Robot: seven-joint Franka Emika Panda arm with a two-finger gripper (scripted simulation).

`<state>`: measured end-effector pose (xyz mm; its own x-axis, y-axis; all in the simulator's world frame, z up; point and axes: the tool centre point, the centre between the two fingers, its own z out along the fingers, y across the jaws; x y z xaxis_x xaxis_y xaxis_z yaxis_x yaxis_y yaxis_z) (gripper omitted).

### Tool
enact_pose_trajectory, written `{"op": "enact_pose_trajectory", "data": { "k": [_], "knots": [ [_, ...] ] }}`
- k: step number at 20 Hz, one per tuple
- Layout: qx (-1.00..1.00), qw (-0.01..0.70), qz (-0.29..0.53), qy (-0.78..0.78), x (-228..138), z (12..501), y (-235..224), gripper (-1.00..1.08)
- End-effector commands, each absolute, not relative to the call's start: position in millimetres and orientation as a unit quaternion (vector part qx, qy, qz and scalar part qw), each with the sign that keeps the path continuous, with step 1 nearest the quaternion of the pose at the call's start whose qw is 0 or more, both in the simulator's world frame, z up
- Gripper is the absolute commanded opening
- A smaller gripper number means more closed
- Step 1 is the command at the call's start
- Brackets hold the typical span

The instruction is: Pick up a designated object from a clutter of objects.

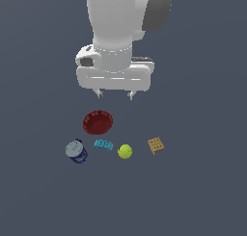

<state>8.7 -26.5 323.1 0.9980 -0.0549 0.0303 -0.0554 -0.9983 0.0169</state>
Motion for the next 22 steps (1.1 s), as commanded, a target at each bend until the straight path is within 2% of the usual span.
{"op": "enact_pose_trajectory", "data": {
  "k": [1,14,22],
  "knots": [
    [0.999,0.009,0.015,-0.028,9,323,-27,1.0],
    [0.999,-0.007,0.025,-0.021,12,331,-2,1.0],
    [1.0,-0.002,0.022,-0.005,23,306,11,1.0]
  ]
}}
